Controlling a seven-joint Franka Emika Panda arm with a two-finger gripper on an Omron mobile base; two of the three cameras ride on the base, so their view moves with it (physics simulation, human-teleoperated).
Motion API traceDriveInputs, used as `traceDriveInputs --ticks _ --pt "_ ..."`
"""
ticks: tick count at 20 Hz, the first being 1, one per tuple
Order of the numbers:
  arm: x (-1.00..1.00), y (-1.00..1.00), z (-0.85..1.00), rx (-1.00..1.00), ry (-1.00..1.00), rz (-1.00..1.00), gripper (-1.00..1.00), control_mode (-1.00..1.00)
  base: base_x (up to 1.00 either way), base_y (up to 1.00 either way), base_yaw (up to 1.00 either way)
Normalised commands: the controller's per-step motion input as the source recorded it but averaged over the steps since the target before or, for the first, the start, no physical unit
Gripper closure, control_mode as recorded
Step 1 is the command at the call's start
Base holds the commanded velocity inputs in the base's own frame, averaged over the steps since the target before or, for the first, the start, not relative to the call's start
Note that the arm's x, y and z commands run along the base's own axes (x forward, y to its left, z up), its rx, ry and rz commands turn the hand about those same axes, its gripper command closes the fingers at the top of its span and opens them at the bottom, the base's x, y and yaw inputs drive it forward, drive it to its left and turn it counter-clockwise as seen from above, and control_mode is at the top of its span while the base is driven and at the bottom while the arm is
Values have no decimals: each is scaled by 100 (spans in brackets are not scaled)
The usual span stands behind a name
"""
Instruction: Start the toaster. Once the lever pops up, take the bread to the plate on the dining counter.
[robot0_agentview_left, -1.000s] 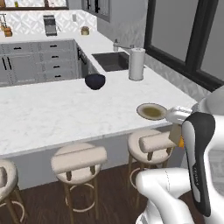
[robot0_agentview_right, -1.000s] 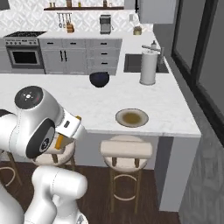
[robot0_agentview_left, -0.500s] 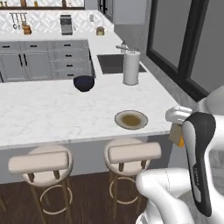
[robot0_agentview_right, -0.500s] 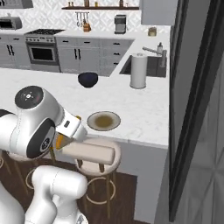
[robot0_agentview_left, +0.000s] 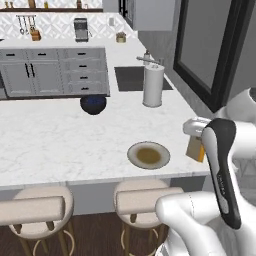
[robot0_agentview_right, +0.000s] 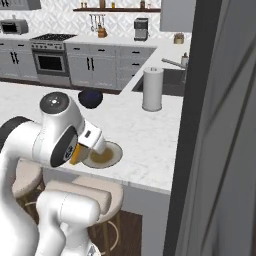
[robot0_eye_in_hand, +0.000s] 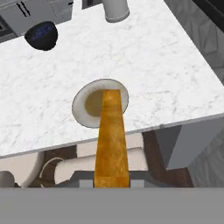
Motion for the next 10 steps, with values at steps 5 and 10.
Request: traceDriveInputs --ticks 5,10 --pt "100 4 -28 0 7 5 100 -100 0 0 0" --pt "100 27 -46 -9 0 0 100 -100 0 0 0"
